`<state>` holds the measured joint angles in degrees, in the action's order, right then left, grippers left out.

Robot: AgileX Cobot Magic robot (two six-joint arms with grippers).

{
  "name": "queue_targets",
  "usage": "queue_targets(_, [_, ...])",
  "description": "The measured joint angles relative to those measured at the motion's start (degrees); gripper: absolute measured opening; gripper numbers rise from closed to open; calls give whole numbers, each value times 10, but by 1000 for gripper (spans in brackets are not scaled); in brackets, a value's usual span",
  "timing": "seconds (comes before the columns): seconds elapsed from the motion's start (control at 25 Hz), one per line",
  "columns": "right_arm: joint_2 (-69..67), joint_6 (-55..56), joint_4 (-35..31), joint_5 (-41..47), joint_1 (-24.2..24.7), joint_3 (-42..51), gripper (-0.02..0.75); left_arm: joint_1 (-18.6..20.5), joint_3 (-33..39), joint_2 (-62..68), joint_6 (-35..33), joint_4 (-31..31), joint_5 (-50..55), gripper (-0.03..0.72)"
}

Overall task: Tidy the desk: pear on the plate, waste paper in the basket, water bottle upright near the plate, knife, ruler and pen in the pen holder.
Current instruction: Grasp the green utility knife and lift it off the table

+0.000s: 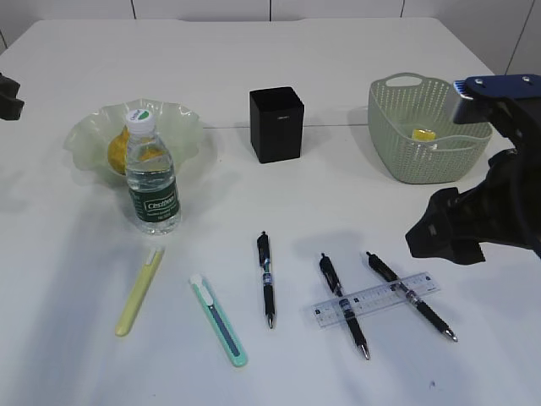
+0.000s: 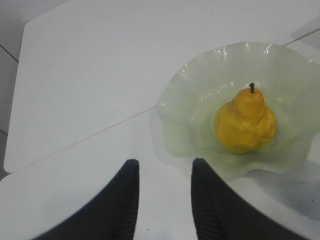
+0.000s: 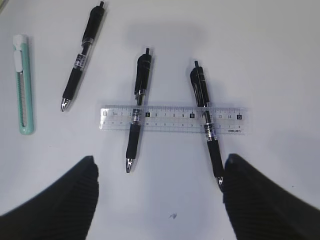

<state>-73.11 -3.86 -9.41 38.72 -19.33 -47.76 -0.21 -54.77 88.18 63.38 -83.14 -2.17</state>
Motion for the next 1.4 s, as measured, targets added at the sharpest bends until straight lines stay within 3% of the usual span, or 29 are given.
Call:
queue_targets(0.32, [0, 0, 0, 0, 0, 0, 568, 0, 0, 0, 0, 42, 0, 244])
queue_targets(0.68, [0, -5, 0, -1, 0, 0, 568, 0, 0, 0, 0, 287, 35, 244])
queue_targets(0.88, [0, -13, 0, -1, 0, 0, 568, 0, 0, 0, -22, 358, 55, 244])
queue_targets(1.08, [0, -15, 0, -1, 0, 0, 568, 0, 0, 0, -146, 422, 78, 244])
queue_targets(1.4, [0, -20, 0, -3, 0, 0, 568, 6, 0, 0, -524, 706, 116, 245])
